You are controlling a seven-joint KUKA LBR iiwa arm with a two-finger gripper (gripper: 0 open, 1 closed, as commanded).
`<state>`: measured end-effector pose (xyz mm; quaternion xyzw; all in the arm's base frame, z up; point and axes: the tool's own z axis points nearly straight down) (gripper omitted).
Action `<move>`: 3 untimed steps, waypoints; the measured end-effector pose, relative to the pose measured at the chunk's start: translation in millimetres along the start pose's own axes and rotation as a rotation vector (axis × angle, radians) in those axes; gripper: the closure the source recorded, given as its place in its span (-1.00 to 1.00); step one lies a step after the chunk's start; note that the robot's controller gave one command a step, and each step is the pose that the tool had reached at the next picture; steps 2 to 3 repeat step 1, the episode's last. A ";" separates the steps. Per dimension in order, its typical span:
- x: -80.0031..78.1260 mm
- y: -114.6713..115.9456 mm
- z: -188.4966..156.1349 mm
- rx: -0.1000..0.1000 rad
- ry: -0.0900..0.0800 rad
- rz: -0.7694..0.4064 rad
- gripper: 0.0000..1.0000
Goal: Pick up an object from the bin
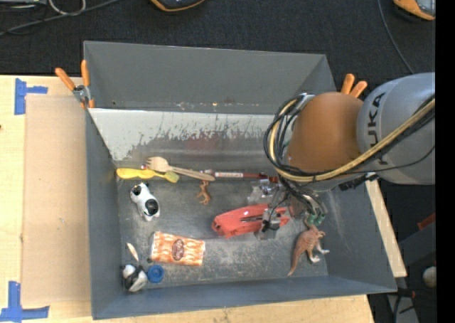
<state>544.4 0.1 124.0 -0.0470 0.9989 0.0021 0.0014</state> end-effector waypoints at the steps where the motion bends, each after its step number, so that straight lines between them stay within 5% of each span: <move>1: -20.3 -62.3 -77.7 -0.001 -0.002 -0.057 1.00; 3: -20.3 -62.3 -77.7 -0.001 -0.002 -0.057 1.00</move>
Offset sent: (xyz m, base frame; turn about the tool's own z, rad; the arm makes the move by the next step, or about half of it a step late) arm 0.0517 -0.0113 -0.0536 -0.4488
